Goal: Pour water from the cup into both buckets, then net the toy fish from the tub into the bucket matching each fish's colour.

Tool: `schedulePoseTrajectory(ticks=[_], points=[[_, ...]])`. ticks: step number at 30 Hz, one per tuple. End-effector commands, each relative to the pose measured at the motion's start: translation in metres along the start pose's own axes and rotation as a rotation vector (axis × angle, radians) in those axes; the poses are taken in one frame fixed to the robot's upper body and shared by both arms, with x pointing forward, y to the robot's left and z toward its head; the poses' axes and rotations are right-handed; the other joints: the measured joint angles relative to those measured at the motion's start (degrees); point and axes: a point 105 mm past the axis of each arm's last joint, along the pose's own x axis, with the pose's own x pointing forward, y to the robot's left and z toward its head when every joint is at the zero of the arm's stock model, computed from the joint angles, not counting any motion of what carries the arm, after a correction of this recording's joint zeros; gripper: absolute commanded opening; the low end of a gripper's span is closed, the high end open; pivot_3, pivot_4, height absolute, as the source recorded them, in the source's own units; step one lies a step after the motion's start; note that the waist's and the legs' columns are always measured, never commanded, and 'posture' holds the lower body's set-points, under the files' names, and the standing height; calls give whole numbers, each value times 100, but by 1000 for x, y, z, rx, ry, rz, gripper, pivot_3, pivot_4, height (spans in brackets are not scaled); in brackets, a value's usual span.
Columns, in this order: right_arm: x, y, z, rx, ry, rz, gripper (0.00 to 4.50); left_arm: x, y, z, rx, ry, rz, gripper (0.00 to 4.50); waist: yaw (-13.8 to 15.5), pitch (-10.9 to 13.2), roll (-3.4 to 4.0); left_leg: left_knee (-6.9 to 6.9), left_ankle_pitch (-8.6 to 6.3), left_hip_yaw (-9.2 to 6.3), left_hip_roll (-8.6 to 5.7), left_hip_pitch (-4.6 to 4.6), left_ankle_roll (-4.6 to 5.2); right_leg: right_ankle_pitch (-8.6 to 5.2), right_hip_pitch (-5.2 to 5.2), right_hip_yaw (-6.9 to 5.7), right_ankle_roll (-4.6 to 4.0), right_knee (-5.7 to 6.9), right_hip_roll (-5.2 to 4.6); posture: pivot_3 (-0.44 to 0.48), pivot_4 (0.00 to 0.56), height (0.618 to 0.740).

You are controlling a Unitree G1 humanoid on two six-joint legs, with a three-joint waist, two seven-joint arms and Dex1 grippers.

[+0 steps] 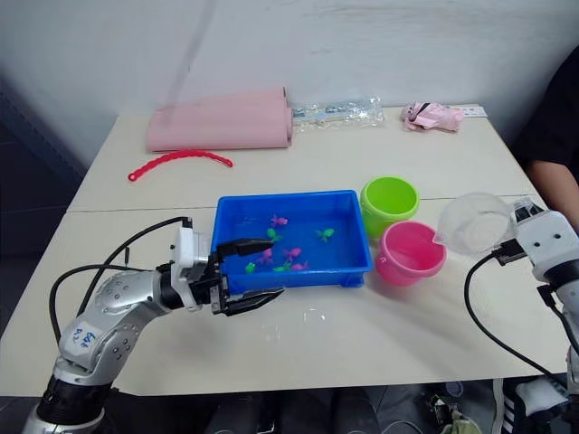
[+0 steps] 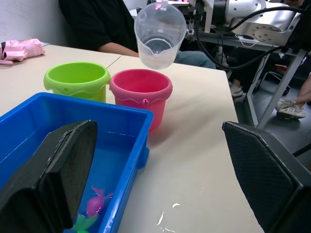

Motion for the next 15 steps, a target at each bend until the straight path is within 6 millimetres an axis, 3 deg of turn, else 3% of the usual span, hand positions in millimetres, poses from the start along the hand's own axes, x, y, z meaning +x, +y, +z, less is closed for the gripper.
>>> schedulePoseTrajectory(ticks=[1,15], points=[[4,-12,20,-98,-74,-40,92,4,-1,5,23,-23,-22,4500,-1,2,-3,0,0,0,0,0,0,0,0,0,0,0,0,0,150,740],[11,-16,33,-299,-138,-64,92,13,-3,4,30,-39,-29,4500,-6,12,-18,2,3,0,-1,0,-1,0,1,0,2,2,1,0,150,740]])
